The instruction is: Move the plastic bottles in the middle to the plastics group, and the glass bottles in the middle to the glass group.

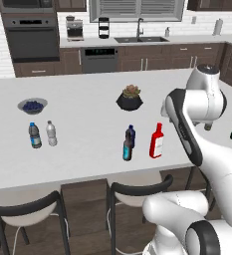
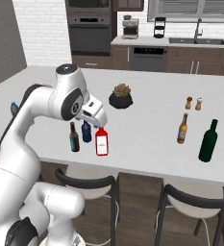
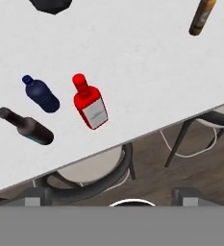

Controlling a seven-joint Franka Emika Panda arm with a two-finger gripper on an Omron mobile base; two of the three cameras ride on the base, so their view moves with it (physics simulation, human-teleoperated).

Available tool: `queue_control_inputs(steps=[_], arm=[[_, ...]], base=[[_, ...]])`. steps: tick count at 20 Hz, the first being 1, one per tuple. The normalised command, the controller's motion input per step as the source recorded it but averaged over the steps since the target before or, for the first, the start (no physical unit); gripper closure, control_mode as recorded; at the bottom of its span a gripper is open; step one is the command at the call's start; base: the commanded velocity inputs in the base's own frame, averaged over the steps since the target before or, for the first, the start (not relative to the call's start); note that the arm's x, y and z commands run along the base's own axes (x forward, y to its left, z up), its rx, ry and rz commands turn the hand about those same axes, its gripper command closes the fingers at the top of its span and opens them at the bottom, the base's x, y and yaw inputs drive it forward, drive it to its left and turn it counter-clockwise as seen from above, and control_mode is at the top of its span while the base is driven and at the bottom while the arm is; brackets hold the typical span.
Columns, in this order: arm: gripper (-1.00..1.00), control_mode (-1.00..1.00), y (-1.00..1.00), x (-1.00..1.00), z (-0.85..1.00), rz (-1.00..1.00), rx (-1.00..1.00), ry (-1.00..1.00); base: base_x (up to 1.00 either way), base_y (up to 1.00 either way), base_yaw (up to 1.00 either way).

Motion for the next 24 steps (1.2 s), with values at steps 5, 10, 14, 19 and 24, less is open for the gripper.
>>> queue_control_inputs(steps=[5,10,14,19,24], arm=[[-1.00,-1.00,0.00,0.12,-0.18,0.00,0.00,-0.10],[-1.00,-1.00,0.00,0.01,-0.02,0.00,0.00,-0.04],[-1.00,-1.00,0.00,0.05,0.00,0.00,0.00,0.00],[-1.00,-1.00,0.09,0.02,0.00,0.01,0.00,0.00],[-1.00,-1.00,0.12,0.18,-0.07,0.07,0.00,0.00]], base=[[0.00,0.00,0.00],[0.00,0.00,0.00],[0.00,0.00,0.00],[0.00,0.00,0.00],[0.00,0.00,0.00]])
